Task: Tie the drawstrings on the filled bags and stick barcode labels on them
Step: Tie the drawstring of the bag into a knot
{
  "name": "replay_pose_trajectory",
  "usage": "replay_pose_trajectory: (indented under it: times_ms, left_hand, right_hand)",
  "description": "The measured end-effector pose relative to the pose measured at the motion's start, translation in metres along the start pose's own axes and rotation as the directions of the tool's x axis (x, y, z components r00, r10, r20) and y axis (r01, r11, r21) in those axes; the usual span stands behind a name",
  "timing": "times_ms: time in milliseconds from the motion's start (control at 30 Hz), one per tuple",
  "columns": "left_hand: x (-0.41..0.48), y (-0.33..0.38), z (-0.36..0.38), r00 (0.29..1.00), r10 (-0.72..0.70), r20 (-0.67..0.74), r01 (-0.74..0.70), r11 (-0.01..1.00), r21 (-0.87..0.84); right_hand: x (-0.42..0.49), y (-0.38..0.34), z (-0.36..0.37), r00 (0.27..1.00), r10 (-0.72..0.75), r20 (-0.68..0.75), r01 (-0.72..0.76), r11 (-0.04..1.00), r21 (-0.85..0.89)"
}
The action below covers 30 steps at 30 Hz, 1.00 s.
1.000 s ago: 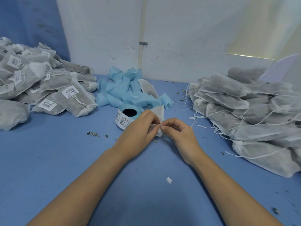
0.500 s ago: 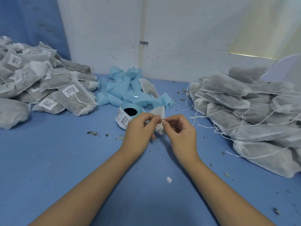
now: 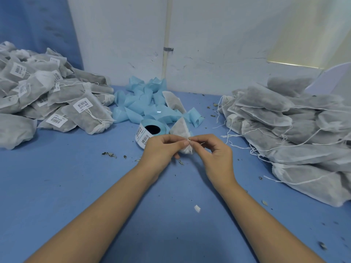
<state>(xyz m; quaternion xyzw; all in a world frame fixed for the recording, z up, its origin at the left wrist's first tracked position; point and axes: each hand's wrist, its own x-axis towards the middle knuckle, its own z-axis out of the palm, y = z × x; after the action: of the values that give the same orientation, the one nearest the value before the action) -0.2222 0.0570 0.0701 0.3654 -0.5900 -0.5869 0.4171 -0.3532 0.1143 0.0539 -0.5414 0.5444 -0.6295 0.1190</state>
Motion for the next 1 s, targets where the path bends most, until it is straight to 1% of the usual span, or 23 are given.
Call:
replay_pose_trajectory:
  times_ms: [133, 267, 333, 400, 600, 1000]
  left_hand:
    - [0.002, 0.002, -0.007, 0.997, -0.047, 0.067, 0.044, 0.998, 0.052]
    - [0.006, 0.004, -0.017, 0.991, -0.018, 0.134, -0.005, 0.986, 0.168]
    - [0.007, 0.004, -0.02, 0.986, -0.007, 0.167, -0.03, 0.976, 0.217]
    - [0.008, 0.003, -0.022, 0.983, -0.012, 0.185, -0.03, 0.975, 0.219]
    - [0.012, -0.002, -0.021, 0.988, -0.013, 0.154, -0.022, 0.975, 0.223]
    - [0.014, -0.006, -0.024, 0.983, 0.033, 0.178, -0.086, 0.951, 0.297]
  right_hand:
    - [0.002, 0.001, -0.003, 0.999, -0.019, 0.044, 0.019, 1.0, 0.0]
    - [0.002, 0.001, -0.005, 0.995, 0.02, 0.093, -0.021, 1.0, 0.006]
    - [0.003, 0.001, -0.005, 0.992, 0.025, 0.128, -0.02, 0.999, -0.039]
    - [0.002, 0.001, -0.006, 0.99, 0.014, 0.142, -0.003, 0.997, -0.071]
    - [0.003, 0.004, -0.005, 0.99, -0.006, 0.144, 0.02, 0.995, -0.099]
    - [0.003, 0.006, -0.005, 0.982, -0.049, 0.182, 0.085, 0.977, -0.196]
